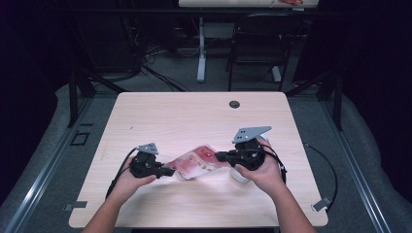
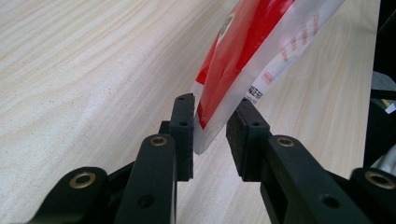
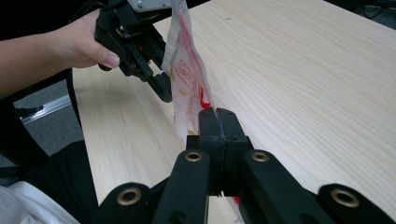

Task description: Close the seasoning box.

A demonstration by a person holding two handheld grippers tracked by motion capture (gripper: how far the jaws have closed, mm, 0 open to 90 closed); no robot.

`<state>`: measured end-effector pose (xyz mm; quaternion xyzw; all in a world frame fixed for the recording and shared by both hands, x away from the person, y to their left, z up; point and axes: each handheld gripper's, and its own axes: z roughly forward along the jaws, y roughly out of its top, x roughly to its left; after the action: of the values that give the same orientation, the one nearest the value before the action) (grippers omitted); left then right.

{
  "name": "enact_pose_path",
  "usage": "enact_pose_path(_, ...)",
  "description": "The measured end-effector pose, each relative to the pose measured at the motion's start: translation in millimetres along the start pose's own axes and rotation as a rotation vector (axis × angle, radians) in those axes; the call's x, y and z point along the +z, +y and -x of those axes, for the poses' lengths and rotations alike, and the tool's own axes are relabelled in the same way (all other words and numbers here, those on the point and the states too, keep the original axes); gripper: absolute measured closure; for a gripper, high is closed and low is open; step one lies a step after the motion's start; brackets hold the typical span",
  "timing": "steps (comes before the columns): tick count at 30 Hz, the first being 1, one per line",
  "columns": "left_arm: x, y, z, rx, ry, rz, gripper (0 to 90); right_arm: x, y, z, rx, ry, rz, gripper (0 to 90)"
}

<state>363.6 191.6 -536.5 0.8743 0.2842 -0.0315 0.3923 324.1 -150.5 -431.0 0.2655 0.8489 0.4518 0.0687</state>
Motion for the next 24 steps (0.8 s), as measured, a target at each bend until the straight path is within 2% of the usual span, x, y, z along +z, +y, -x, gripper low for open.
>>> enact_pose_path(7, 2.5, -1.9, -0.6, -0.005, 0.001, 0.006, 72.5, 0.7, -0.9, -0.3, 0.001, 0.002, -0.003, 90.0)
enact_pose_path(12, 1.8, -2.3, -1.3, -0.012, 0.018, 0.005, 68.0, 1.8, 2.2, -2.0, -0.011, 0.005, -0.009, 90.0)
enact_pose_path(14, 0.6, -2.6, -2.4, -0.012, 0.015, 0.007, 65.7, 2.4, 3.9, -2.7, -0.016, 0.006, -0.014, 90.0)
enact_pose_path(16, -1.5, -2.8, -2.1, -0.011, 0.037, 0.008, 64.7, 2.7, 5.3, -3.2, -0.020, 0.004, -0.016, 90.0)
enact_pose_path(24, -8.6, -3.8, -4.4, -0.017, 0.048, 0.026, 63.4, 6.2, 8.7, -4.8, -0.028, 0.007, -0.019, 90.0)
